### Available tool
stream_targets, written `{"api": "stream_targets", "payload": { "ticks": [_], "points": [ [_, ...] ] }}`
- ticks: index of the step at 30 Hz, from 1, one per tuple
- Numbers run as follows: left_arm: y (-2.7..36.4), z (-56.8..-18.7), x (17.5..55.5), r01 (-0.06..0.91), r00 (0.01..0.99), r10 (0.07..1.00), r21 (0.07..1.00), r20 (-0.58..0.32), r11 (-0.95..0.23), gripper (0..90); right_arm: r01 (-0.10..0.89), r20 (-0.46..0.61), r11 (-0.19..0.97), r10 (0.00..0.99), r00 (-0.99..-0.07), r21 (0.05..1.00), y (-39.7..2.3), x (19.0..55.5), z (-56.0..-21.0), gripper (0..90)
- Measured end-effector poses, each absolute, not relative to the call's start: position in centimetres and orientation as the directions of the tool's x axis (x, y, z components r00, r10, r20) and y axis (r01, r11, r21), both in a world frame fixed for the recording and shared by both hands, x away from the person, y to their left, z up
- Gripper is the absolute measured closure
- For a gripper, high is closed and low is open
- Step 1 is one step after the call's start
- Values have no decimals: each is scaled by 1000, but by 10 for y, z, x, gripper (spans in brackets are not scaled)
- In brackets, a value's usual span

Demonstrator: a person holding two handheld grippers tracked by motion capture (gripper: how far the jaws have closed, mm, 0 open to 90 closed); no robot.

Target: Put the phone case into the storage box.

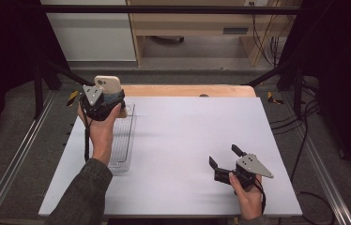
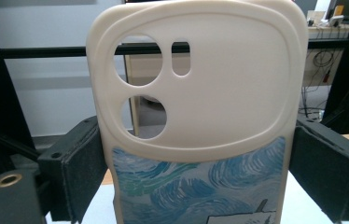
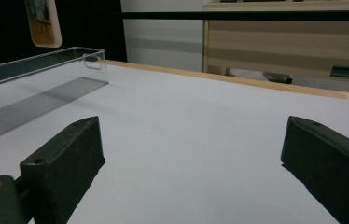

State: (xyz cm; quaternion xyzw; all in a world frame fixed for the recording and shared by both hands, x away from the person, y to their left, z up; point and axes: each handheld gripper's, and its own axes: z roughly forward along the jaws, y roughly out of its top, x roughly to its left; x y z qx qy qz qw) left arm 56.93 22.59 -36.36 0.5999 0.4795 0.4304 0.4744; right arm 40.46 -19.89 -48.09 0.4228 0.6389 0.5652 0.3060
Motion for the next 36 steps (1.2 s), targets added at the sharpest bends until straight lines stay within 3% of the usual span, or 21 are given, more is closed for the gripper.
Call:
{"api": "stream_targets", "payload": {
  "ticks": [17, 30, 33, 36],
  "points": [
    [229, -369, 595, 204, 163, 985, 975, 58, -92, 98, 198, 92, 1, 884, -458, 980, -200, 404, -483, 56],
    [222, -376, 593, 221, 178, 982, 969, 68, -108, 98, 196, 107, -18, 885, -453, 980, -203, 405, -482, 57],
    [226, -376, 591, 228, 185, 983, 972, 15, -58, 98, 193, 106, -18, 885, -454, 981, -203, 404, -481, 57],
    [226, -376, 592, 222, 178, 983, 971, 44, -83, 98, 194, 107, -20, 885, -452, 981, -203, 404, -481, 57]
  ]
}}
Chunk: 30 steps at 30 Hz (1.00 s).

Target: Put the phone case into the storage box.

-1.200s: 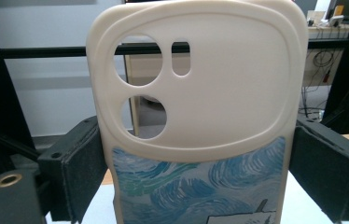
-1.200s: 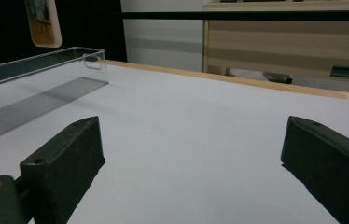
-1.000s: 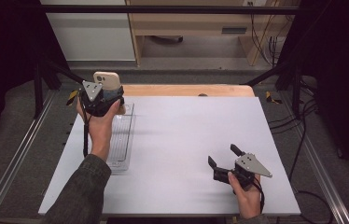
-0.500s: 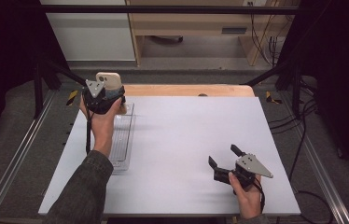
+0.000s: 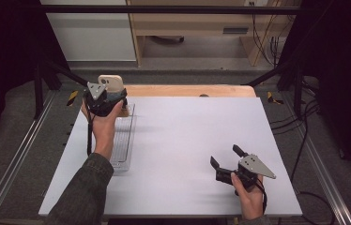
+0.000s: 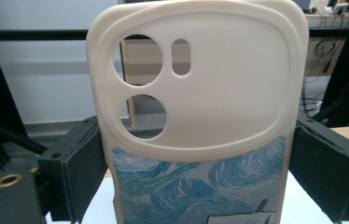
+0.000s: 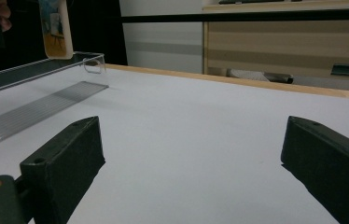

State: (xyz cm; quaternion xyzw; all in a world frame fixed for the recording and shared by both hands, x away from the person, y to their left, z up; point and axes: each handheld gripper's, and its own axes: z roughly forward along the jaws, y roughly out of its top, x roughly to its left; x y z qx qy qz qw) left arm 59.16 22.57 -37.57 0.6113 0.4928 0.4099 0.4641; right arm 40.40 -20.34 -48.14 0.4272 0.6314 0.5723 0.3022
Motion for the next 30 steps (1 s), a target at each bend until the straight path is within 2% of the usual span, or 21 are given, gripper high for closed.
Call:
{"api": "stream_targets", "payload": {
  "ticks": [9, 12, 17, 30],
  "points": [
    [222, -384, 596, 233, 182, 978, 963, 97, -139, 97, 193, 104, -16, 883, -458, 981, -203, 406, -481, 57],
    [224, -387, 598, 250, 177, 982, 962, 71, -114, 97, 193, 100, -10, 881, -462, 981, -202, 406, -481, 57],
    [223, -392, 599, 252, 175, 980, 958, 95, -137, 97, 196, 101, -10, 880, -464, 981, -201, 405, -481, 57],
    [216, -406, 603, 274, 194, 978, 953, 81, -133, 97, 200, 103, -9, 880, -463, 980, -201, 405, -481, 55]
  ]
}}
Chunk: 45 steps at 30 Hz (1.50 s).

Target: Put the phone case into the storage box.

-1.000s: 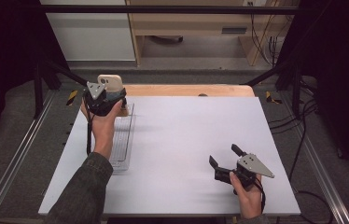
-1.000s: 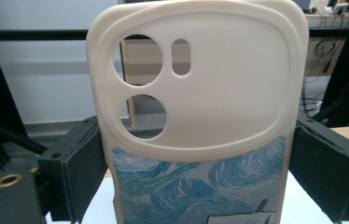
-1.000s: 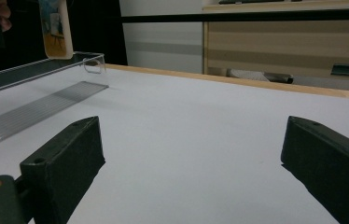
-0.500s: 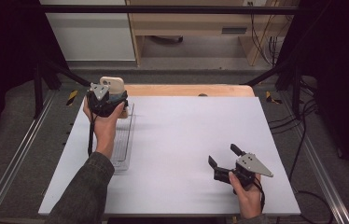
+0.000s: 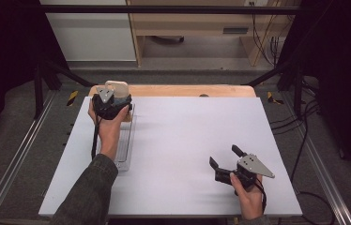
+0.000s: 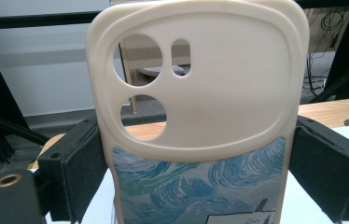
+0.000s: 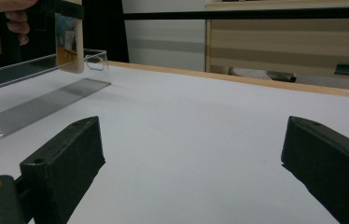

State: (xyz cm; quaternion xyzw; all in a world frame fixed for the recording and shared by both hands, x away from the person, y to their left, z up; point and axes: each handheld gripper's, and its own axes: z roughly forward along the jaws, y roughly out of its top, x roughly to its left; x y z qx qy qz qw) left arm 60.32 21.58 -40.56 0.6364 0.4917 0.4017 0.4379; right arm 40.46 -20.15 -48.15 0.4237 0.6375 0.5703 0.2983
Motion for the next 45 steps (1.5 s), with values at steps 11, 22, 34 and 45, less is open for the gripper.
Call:
{"api": "stream_targets", "payload": {
  "ticks": [11, 22, 34, 45],
  "points": [
    [214, -410, 606, 284, 187, 978, 949, 88, -140, 97, 201, 109, -16, 881, -461, 979, -203, 405, -482, 56],
    [214, -415, 607, 295, 190, 978, 945, 90, -144, 97, 203, 108, -13, 879, -464, 979, -202, 405, -482, 56],
    [217, -403, 608, 278, 180, 979, 949, 100, -148, 98, 205, 114, -18, 877, -467, 979, -202, 406, -482, 56],
    [216, -411, 612, 310, 179, 980, 940, 87, -141, 97, 203, 111, -15, 876, -470, 979, -202, 405, -482, 56]
  ]
}}
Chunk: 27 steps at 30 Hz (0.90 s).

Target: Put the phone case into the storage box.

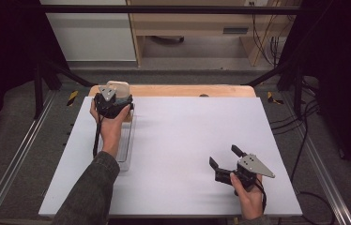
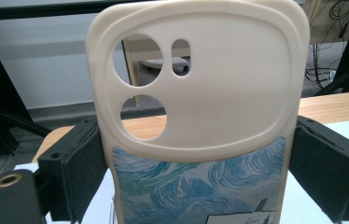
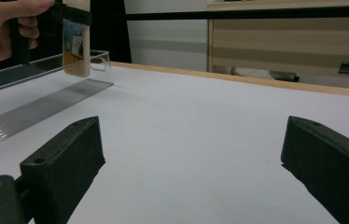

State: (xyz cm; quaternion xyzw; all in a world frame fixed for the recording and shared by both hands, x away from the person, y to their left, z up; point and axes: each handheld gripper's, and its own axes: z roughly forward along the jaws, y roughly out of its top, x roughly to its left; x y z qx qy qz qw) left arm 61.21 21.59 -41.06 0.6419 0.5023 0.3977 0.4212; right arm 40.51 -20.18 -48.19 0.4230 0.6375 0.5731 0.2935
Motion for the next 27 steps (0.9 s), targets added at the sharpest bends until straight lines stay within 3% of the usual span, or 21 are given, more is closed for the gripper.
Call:
{"api": "stream_targets", "payload": {
  "ticks": [27],
  "points": [
    [214, -428, 622, 355, 165, 982, 923, 94, -148, 97, 206, 115, -18, 876, -468, 978, -203, 405, -482, 56]
  ]
}}
